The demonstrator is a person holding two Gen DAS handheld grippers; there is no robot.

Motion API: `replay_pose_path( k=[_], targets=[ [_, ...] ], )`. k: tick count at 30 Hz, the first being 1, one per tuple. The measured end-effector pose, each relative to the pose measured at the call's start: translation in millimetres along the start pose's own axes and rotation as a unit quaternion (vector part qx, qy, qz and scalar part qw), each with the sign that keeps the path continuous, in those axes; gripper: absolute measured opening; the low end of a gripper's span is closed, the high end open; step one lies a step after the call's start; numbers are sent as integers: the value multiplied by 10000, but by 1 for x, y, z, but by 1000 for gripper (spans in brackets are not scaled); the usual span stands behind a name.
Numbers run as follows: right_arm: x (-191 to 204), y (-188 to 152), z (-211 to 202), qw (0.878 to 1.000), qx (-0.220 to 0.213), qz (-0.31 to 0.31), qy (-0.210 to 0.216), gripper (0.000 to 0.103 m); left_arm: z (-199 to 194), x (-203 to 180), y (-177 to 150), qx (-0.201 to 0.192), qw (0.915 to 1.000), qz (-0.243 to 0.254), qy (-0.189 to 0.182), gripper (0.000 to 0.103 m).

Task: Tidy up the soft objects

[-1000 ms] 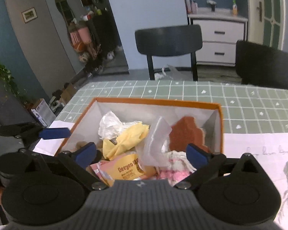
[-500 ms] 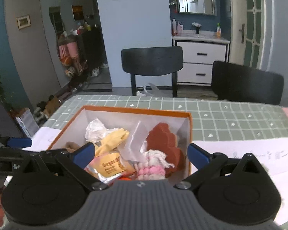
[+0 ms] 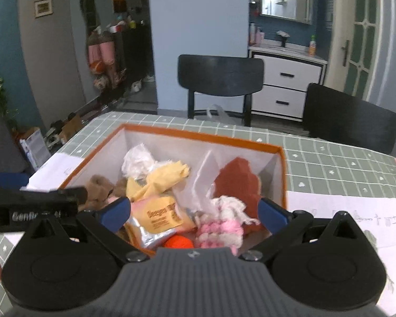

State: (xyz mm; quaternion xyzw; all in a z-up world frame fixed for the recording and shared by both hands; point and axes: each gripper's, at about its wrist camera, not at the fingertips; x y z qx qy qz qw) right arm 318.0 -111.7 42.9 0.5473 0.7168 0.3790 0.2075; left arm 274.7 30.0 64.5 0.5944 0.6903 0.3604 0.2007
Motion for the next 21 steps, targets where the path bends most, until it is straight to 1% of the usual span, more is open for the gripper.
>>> replay_pose_path(
  k=[3,7,21],
  targets=[
    [-3,-2,8,9998,54,62,159,100,4,0,-1,72,10000,15,53,103],
    [-7,-5,17,9994,115,179,264,100,5,-6,-3,73,9995,202,210,103],
    [-13,-6,11,9996,16,204,178,100,-2,-13,0,3,9994,264,236,103]
  ],
)
Point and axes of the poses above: each gripper's, at about its wrist camera, not at the fingertips, and z roughly the way its jaws point, x to its left, y to its top, and after that the axes turned 6 degrees about z, right-handed
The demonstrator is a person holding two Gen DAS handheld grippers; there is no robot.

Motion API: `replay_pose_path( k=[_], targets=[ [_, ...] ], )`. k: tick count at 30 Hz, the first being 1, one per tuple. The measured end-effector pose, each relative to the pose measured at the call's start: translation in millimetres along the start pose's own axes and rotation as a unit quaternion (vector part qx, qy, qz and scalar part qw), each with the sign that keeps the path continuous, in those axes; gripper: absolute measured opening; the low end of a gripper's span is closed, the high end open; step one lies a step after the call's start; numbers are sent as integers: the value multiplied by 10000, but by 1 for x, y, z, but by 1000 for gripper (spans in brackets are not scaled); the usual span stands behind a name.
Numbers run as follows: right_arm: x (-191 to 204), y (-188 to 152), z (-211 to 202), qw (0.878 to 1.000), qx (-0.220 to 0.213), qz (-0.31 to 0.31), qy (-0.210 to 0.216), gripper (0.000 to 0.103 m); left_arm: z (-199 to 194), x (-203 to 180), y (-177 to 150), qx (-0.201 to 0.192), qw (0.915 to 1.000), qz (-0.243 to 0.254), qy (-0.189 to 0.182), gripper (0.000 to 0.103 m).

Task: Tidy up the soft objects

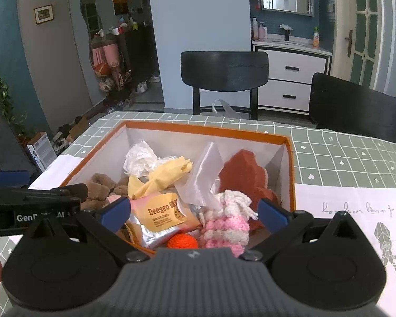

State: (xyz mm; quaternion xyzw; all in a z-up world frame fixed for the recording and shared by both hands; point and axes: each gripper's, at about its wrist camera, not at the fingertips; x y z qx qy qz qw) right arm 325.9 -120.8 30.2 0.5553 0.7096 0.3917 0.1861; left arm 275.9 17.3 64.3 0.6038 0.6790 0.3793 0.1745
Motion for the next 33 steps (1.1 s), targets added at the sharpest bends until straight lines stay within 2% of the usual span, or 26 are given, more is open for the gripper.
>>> replay_pose_path(
  k=[33],
  targets=[
    [0,-4,-6,9999,-63,-15,-156,100,-3,-3,0,-34,10000,70,62,103]
  ],
)
Point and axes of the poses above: each gripper's, at about its wrist camera, not at the fingertips, and z roughly the way its jaws point, x to its left, y to its top, and after that the axes turned 6 degrees about z, right-handed
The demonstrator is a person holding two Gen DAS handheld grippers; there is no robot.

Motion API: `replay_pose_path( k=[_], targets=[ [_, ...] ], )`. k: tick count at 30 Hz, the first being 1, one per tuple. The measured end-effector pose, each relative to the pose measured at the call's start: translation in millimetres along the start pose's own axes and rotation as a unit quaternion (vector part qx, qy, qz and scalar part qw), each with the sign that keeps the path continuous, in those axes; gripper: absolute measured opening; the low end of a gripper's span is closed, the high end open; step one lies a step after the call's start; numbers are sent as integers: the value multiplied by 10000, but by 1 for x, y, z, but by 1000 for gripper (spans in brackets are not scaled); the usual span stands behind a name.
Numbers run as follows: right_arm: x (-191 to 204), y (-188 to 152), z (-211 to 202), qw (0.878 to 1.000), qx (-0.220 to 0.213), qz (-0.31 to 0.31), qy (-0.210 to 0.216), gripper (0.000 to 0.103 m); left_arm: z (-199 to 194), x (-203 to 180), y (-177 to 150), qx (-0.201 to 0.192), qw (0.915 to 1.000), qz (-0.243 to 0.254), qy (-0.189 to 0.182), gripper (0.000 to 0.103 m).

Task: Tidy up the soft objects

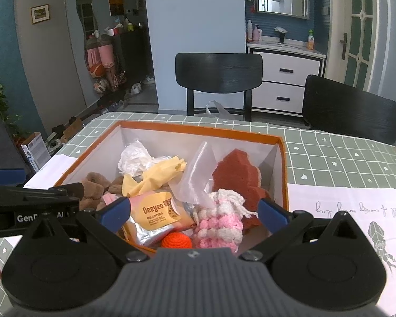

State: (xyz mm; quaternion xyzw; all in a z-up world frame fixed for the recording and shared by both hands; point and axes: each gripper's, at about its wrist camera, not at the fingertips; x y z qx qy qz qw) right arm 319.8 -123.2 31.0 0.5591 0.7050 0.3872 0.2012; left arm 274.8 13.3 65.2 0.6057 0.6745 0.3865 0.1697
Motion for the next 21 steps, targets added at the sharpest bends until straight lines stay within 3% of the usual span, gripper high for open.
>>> replay_pose_path(
  k=[21],
  targets=[
    [-1,-3,-8,9999,-66,85,-128,100,-5,-3,0,-95,9999,67,-41,103]
  ],
)
Point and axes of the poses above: each gripper's, at about its wrist camera, not at the fingertips, and z roughly the way its jaws point, x to its left, y to its top, and after that the axes turned 6 degrees about z, right-handed
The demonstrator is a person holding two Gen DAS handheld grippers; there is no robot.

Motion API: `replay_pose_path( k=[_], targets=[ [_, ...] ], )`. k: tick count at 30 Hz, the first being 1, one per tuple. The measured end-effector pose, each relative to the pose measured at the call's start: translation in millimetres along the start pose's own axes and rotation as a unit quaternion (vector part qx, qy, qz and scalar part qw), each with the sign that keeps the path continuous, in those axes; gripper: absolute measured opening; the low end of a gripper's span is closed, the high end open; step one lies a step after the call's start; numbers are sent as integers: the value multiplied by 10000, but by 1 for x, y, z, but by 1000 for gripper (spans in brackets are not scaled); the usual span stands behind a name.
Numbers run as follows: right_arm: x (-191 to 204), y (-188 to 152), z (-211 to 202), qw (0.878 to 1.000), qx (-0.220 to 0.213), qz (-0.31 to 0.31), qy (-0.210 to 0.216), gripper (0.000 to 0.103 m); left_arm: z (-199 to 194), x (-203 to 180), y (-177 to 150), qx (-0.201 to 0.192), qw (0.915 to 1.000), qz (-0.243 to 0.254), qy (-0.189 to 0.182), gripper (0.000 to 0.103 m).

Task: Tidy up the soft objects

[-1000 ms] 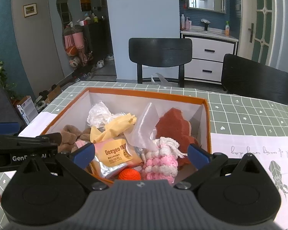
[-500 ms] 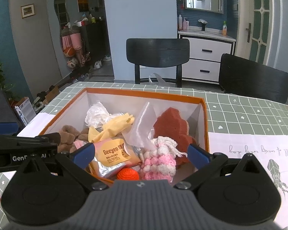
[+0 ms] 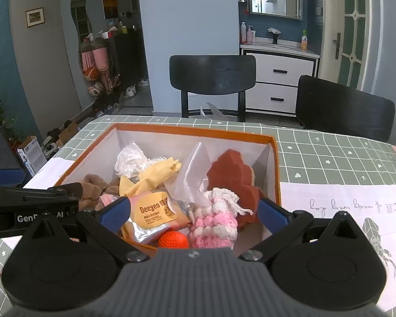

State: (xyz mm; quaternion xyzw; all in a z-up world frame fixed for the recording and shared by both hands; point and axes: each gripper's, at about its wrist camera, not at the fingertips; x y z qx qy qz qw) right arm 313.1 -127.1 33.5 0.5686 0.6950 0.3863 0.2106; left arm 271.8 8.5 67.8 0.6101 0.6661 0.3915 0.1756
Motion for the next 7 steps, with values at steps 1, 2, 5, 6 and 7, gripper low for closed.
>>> replay_pose_path(
  k=[1,2,5,6,7],
  targets=[
    [0,0,-1,10000,-5,3,-11,100,0,0,0,-5,10000,1,-7,103],
    [0,0,-1,10000,-10,3,-20,100,0,0,0,-9,10000,-3,-13,103],
    [1,0,-2,10000,-12,-18,-45,100,-2,0,-1,-57,10000,12,-21,103],
    [1,0,-3,10000,-15,-27,-49,100,-2,1,-1,-79,10000,13,-34,103],
    [1,0,-4,10000,-25,-26,-50,100,-3,2,-2,-93,9999,2,-56,103]
  ],
)
Point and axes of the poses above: each gripper's, at about its wrist camera, not at the fingertips, and z roughly the way its jaws point, x to its left, y to its top, and after that the axes turned 6 degrees about z, right-handed
